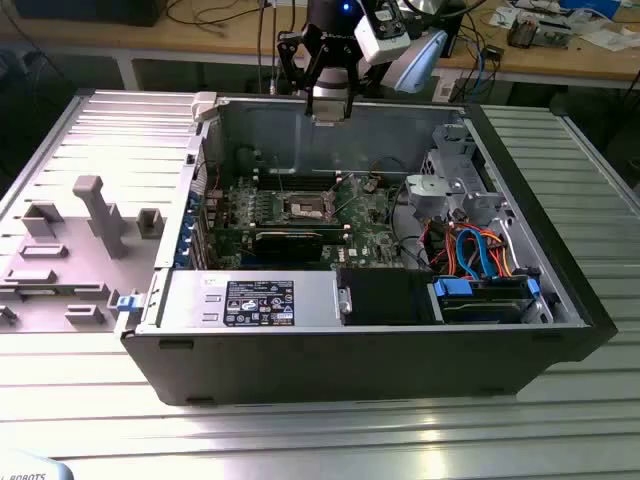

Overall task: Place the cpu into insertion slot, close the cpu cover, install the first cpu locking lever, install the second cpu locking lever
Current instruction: 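Place the cpu into insertion slot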

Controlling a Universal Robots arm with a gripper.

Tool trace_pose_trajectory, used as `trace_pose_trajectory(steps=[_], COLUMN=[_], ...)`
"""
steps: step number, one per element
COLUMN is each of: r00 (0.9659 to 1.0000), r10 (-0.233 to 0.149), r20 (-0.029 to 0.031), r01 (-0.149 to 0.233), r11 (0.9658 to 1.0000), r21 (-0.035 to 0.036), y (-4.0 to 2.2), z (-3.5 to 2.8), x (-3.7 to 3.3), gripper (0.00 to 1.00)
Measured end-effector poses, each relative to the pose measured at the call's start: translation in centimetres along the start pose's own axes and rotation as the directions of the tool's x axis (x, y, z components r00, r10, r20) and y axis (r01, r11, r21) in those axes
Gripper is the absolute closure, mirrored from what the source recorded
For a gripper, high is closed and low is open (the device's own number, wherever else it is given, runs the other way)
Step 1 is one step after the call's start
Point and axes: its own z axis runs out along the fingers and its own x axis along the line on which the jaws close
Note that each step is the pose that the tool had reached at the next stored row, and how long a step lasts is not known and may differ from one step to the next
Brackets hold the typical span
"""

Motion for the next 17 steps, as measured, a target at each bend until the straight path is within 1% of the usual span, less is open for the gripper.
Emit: trace_pose_trajectory(steps=[13,17], r00=[1.0000,0.9999], r10=[0.000,0.010], r20=[0.0000,0.0010], r01=[0.000,-0.010], r11=[1.0000,0.9999], r21=[0.0000,-0.0003], y=[0.00,0.00], z=[0.00,0.00], x=[0.00,0.00], gripper=[0.46,0.46])
